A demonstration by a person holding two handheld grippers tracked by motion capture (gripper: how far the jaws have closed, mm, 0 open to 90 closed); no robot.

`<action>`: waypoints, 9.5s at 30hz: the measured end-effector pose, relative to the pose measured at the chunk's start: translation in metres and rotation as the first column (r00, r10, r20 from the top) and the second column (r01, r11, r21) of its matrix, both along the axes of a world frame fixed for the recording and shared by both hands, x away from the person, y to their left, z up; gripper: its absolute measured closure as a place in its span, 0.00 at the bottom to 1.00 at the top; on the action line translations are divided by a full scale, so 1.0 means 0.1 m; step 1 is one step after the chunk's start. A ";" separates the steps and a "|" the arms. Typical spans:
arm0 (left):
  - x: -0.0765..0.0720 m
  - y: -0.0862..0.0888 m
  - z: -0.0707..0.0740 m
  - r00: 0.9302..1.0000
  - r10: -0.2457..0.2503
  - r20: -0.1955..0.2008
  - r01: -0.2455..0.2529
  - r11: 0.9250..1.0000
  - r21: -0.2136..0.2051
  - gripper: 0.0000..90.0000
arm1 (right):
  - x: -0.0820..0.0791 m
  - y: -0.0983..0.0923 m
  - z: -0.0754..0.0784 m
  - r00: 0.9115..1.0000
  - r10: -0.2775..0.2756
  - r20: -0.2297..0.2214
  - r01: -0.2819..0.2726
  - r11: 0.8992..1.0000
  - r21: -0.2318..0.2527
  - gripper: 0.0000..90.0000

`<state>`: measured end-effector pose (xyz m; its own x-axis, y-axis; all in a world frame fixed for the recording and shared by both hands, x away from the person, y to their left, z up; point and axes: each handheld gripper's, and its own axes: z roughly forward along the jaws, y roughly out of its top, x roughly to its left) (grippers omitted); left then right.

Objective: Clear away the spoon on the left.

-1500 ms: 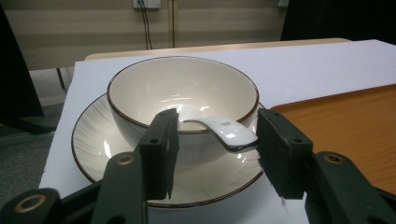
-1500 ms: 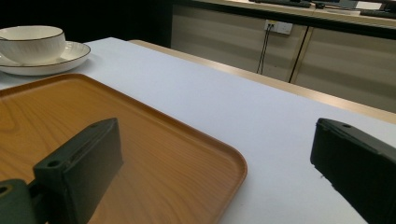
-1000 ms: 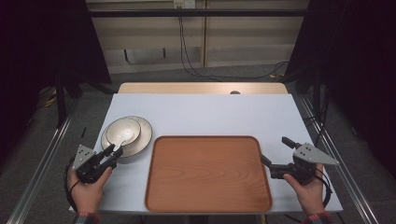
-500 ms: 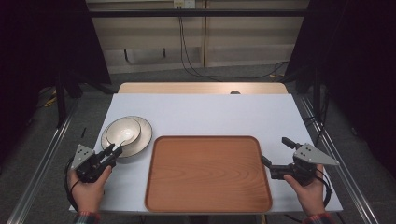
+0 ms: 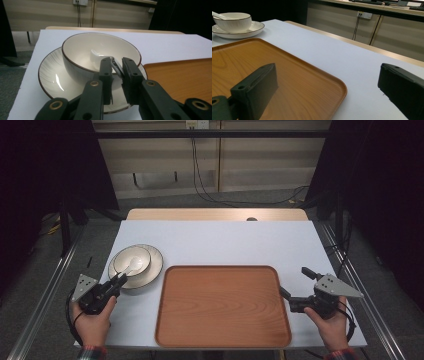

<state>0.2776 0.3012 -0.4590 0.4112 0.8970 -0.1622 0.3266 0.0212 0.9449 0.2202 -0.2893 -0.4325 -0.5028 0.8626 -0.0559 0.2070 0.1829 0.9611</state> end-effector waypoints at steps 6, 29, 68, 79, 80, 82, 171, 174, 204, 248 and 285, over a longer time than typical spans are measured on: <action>0.02 0.01 0.02 1.000 0.008 0.021 -0.007 0.999 -0.036 0.93 | 0.00 -0.01 0.01 1.000 -0.005 0.005 0.005 1.000 0.001 0.02; 0.33 -0.02 0.27 0.999 0.032 0.035 -0.029 0.995 -0.091 0.94 | -0.04 -0.04 0.01 1.000 0.019 0.003 -0.019 0.999 0.041 0.02; 0.72 -0.18 0.31 0.995 0.073 0.074 -0.063 0.990 -0.130 0.95 | -0.05 -0.06 0.01 0.999 0.040 -0.007 -0.039 0.997 0.071 0.02; 0.63 -0.12 0.42 0.995 0.066 0.068 -0.055 0.987 -0.149 0.95 | -0.05 -0.06 0.00 0.999 0.044 -0.002 -0.044 0.997 0.064 0.02; 0.63 -0.11 0.46 0.995 0.067 0.073 -0.056 0.987 -0.151 0.95 | -0.05 -0.06 0.00 0.999 0.047 -0.005 -0.047 0.997 0.065 0.02; 0.61 -0.11 0.51 0.996 0.056 0.076 -0.044 0.988 -0.147 0.95 | -0.05 -0.05 0.00 0.999 0.045 -0.003 -0.045 0.997 0.059 0.02; 0.27 -0.84 0.88 0.936 -0.351 0.031 0.349 0.908 -0.230 0.95 | -0.06 -0.01 0.01 0.997 0.072 0.001 -0.072 0.996 0.044 0.02; 0.25 -0.86 0.86 0.932 -0.360 0.027 0.356 0.903 -0.242 0.95 | -0.06 -0.02 0.01 0.997 0.073 0.005 -0.073 0.996 0.041 0.02; 0.06 -1.04 0.70 0.883 -0.469 -0.009 0.454 0.860 -0.234 0.95 | -0.06 -0.01 0.01 0.997 0.077 0.000 -0.077 0.996 0.042 0.02; -0.15 -1.26 0.29 0.831 -0.545 -0.110 0.500 0.820 -0.279 0.95 | -0.05 0.01 0.00 0.996 0.089 -0.003 -0.089 0.996 0.030 0.02; 0.08 -1.21 0.09 0.846 -0.504 -0.174 0.466 0.858 -0.215 0.89 | -0.05 0.02 0.00 0.995 0.095 -0.010 -0.095 0.995 0.027 0.02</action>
<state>0.2855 0.1797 -0.4500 0.7244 0.5461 -0.4208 0.5301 -0.0510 0.8464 0.2152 -0.2875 -0.4330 -0.5830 0.8120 -0.0276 0.2009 0.1770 0.9635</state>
